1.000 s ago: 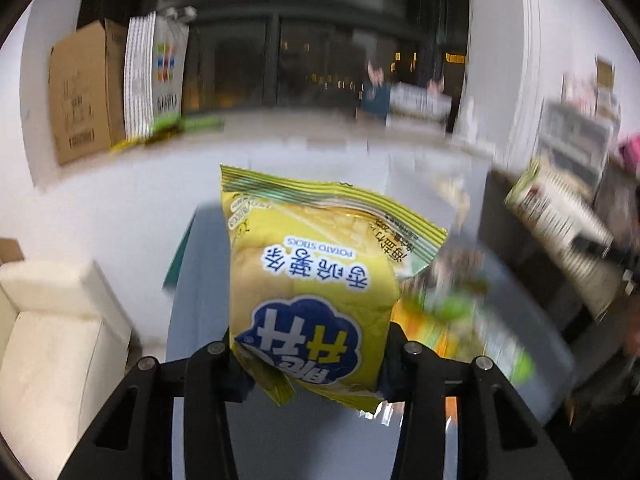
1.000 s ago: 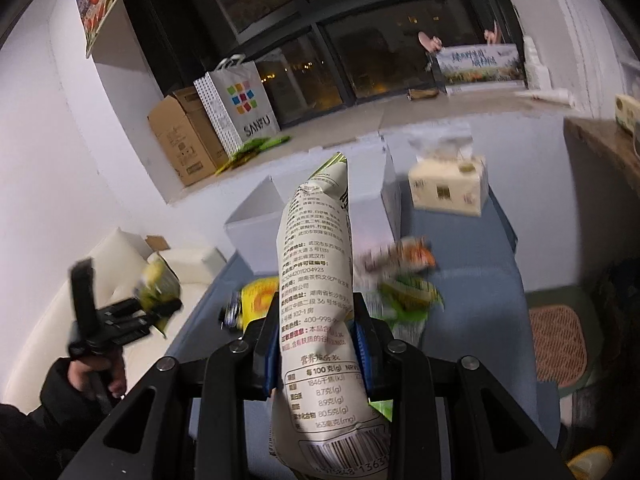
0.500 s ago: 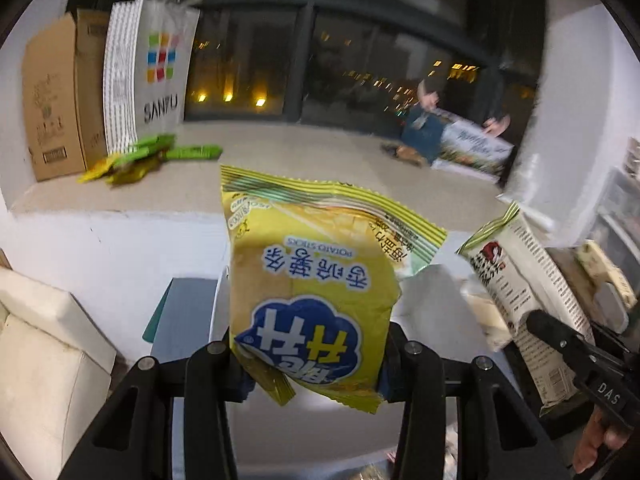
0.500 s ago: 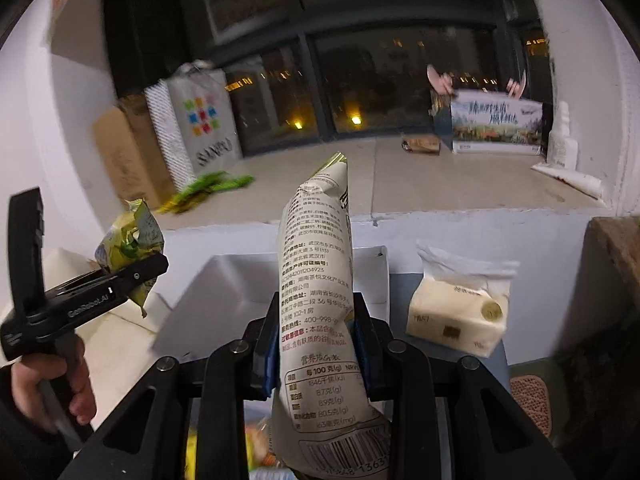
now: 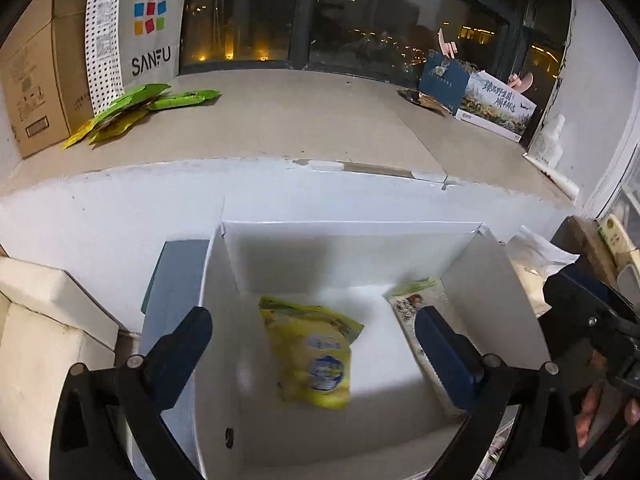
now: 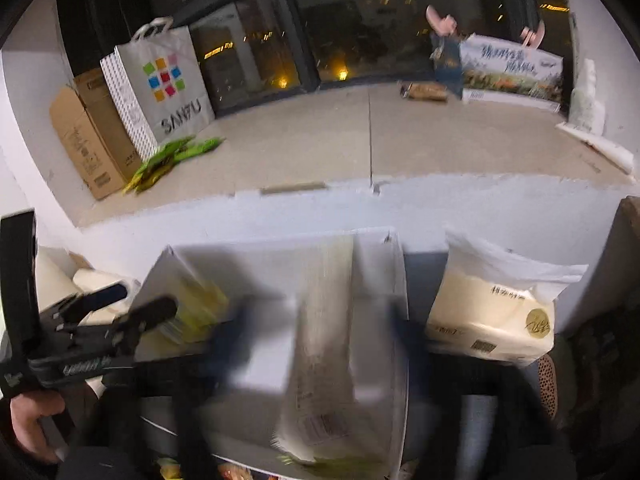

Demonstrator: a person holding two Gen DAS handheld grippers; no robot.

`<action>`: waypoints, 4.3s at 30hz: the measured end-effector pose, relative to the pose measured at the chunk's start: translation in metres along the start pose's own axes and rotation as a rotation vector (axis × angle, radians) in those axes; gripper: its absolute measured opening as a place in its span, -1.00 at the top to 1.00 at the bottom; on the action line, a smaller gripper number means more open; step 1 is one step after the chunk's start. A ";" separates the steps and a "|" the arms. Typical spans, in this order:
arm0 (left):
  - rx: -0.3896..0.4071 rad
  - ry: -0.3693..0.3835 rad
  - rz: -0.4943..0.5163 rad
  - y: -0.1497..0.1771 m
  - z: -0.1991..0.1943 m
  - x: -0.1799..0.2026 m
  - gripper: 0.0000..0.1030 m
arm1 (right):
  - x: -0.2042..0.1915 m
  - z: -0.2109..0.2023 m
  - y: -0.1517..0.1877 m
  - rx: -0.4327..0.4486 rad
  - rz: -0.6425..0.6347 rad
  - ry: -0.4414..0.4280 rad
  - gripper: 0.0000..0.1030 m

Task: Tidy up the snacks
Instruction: 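Carry both bags over the white box and release them inside, then return both tools to the snack pile, then grasp the green seaweed bag with the right tool while left tool grasps yellow sunflower-seed bag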

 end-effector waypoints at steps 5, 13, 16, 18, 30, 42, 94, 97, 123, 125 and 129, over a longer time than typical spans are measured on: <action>0.120 0.028 0.040 0.008 -0.047 0.007 -1.00 | -0.002 -0.019 -0.002 0.044 -0.030 0.005 -1.00; 0.248 0.078 0.118 0.075 -0.148 0.027 -1.00 | 0.020 -0.120 0.026 0.299 -0.002 -0.064 -1.00; 0.265 0.126 0.130 0.120 -0.181 0.032 -1.00 | 0.031 -0.159 0.049 0.306 -0.009 -0.086 -1.00; 0.244 0.140 0.120 0.151 -0.192 0.035 -1.00 | 0.038 -0.186 0.068 0.330 -0.024 -0.085 -1.00; 0.179 0.212 -0.018 0.264 -0.209 0.037 -1.00 | 0.082 -0.226 0.231 0.210 -0.039 0.003 -1.00; 0.191 0.245 0.047 0.264 -0.212 0.059 -1.00 | 0.028 -0.191 0.269 0.179 -0.353 0.080 -1.00; 0.102 0.263 0.028 0.277 -0.187 0.054 -1.00 | 0.015 -0.079 0.184 0.088 -0.348 -0.130 0.75; 0.081 0.287 0.013 0.277 -0.178 0.056 -1.00 | 0.031 -0.097 0.176 0.097 -0.240 -0.196 0.75; -0.173 0.461 -0.491 0.244 -0.035 0.041 -0.54 | 0.090 -0.186 0.206 0.220 0.049 -0.381 0.75; -0.190 0.452 -0.474 0.241 -0.027 0.041 -0.16 | 0.091 -0.182 0.209 0.209 0.059 -0.385 0.75; -0.194 0.469 -0.439 0.238 -0.017 0.047 0.50 | 0.089 -0.181 0.213 0.201 0.063 -0.390 0.75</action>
Point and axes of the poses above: each gripper's, at about its wrist camera, not at the fingertips, and z roughly the way its jaws point, x to its right, y to its underside, the point moved 2 cm from there along z, roughly the way its jaws point, and after that the axes turned 12 degrees about y, right-handed, at the moved point
